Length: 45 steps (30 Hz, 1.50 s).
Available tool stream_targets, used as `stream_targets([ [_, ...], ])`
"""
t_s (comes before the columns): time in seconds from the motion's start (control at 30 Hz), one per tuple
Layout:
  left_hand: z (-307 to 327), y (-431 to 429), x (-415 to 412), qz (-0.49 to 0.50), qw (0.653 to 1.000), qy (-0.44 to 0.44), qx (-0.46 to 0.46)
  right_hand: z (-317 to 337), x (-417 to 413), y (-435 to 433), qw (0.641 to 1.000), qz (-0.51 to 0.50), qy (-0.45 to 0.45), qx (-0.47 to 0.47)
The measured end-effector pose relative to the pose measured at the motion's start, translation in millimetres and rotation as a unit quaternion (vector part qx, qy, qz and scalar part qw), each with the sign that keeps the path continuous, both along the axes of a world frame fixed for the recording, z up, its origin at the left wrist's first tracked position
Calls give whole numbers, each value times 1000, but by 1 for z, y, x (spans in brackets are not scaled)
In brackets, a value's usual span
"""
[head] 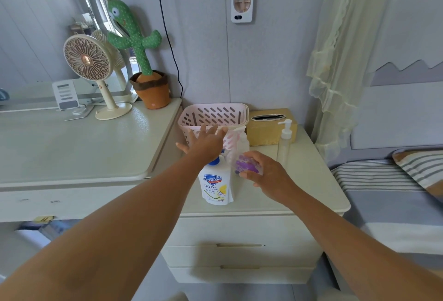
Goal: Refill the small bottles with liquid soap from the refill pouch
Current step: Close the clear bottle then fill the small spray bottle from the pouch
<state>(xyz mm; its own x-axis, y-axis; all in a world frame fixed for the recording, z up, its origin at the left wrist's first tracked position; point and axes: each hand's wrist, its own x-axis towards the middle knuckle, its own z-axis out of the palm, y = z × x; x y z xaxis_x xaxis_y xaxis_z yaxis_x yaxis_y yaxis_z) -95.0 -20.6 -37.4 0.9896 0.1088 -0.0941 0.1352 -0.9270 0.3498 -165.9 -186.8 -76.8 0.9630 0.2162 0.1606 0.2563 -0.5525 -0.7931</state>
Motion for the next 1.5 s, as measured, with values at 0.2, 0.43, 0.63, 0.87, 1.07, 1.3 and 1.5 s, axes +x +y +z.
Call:
stream_targets([
  [0.2,6,2,6,4,1000,-2,-14,4,3,-1,1000,0,4,23],
  [0.43,-8,4,3,11,1000,3,-16,-3,1,1,1000,0,10,8],
  [0.63,6,3,3,3,1000,-4,-1,4,1,1,1000,1,4,15],
  [0.87,-2,4,1,14,1000,-7,-19,1,0,2,1000,-4,10,7],
  [1.07,0,3,-1,14,1000,-5,-9,0,-3,3,1000,-4,7,11],
  [1.3,5,3,2,9,1000,-17,-15,3,-1,2,1000,-2,5,26],
  [1.5,-3,0,-1,7,1000,-6,4,-4,-2,4,1000,-7,18,17],
])
